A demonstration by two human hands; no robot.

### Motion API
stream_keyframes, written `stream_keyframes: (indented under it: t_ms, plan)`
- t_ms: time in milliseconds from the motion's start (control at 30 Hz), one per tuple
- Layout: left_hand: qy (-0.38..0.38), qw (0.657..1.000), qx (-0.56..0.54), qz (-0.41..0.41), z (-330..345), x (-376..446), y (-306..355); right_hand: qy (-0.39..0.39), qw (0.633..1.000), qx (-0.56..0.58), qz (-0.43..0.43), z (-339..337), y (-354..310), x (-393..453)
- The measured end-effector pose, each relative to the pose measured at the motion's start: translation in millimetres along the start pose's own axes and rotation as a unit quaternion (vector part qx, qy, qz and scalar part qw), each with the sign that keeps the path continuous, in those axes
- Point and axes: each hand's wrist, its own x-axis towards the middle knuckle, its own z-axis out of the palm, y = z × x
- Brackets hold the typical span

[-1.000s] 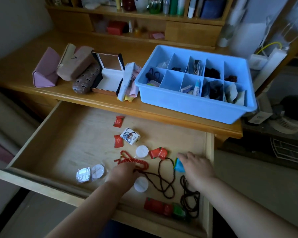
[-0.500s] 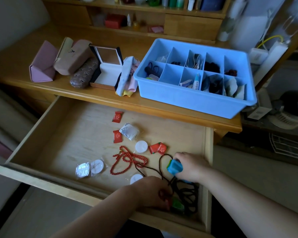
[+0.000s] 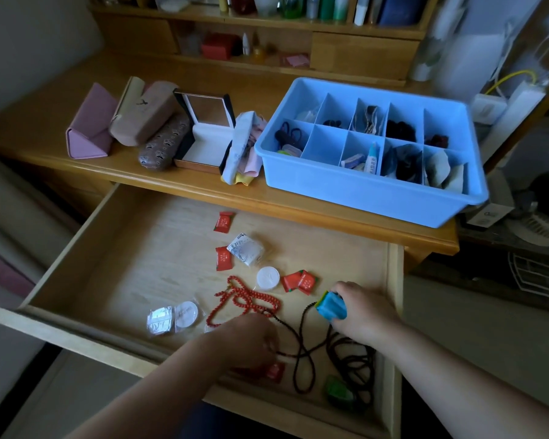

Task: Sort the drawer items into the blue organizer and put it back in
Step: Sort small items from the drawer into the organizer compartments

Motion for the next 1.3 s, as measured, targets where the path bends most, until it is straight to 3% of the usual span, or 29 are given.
stream_keyframes:
  t_ms: [67,167,333,467,567,633,733,900,967,1033,1100,1167,1233,1300]
  plan:
    - [0.028,0.998,-0.046,0.044,-1,3,12,0.028,0.999,0.023,0.015,-2,-1,2]
    - [-0.019,0.992,-0.078,0.099,8,14,45,0.032,0.999,0.021,0.016,-5,-1,3]
    - [-0.115,0.987,0.022,0.113,25,31,78,0.007,0.999,-0.05,0.0,-1,-1,0]
    - [-0.129,0.985,0.041,0.11,26,27,72,0.066,0.997,-0.001,-0.027,-6,-2,-5]
    - [-0.073,0.992,-0.061,0.078,15,19,58,0.132,0.981,0.128,-0.06,-16,-4,-16]
    - [0.03,0.985,-0.159,0.051,3,13,47,0.103,0.967,0.228,-0.055,-25,-8,-26]
    - [0.112,0.935,-0.332,0.049,-14,3,40,-0.001,0.933,0.358,-0.037,-40,-23,-36]
    - [0.175,0.852,-0.483,0.102,-28,-3,42,-0.012,0.925,0.374,-0.063,-84,-50,-35]
    - [0.187,0.805,-0.548,0.13,-34,-7,39,0.059,0.951,0.282,-0.108,-106,-60,-38]
    - [0.212,0.773,-0.584,0.132,-40,-9,27,0.19,0.943,0.215,-0.169,-137,-64,-41]
    - [0.286,0.788,-0.538,0.09,-41,-9,5,0.339,0.897,0.192,-0.207,-173,-60,-34]
    - [0.361,0.803,-0.474,0.017,-37,-10,-21,0.458,0.856,0.152,-0.183,-207,-50,-11]
    - [0.393,0.8,-0.452,-0.037,-27,-10,-41,0.488,0.858,0.093,-0.129,-223,-44,17]
    - [0.39,0.802,-0.448,-0.061,-20,-8,-50,0.438,0.896,0.014,-0.069,-215,-40,44]
